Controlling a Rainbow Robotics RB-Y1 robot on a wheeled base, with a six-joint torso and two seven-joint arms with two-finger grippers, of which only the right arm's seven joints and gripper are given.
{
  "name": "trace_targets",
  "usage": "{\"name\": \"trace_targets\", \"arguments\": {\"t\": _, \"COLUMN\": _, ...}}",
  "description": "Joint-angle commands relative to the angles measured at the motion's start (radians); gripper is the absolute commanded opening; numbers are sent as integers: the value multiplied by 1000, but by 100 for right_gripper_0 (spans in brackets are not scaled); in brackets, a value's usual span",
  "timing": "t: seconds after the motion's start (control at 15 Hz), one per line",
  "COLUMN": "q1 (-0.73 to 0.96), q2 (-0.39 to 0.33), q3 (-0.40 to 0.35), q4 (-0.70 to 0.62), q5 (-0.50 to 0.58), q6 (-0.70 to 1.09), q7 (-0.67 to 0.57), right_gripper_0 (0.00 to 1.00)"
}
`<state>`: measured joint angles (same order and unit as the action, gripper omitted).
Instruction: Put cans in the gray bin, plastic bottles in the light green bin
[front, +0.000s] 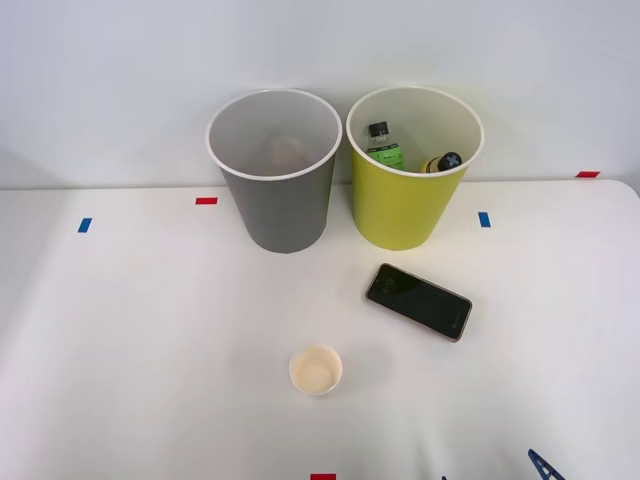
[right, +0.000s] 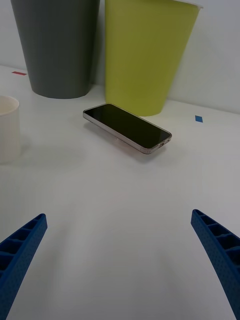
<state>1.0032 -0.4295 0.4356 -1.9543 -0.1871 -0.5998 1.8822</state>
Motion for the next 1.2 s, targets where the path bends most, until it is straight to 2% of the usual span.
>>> {"name": "trace_targets", "arguments": {"t": 0.07, "q1": 0, "q2": 0, "q3": 0, "q4": 0, "q5": 0, "q6": 0, "q7": 0, "right_gripper_0": 100}}
{"name": "trace_targets", "arguments": {"t": 1.2, "q1": 0, "q2": 0, "q3": 0, "q4": 0, "q5": 0, "q6": 0, "q7": 0, "right_gripper_0": 100}}
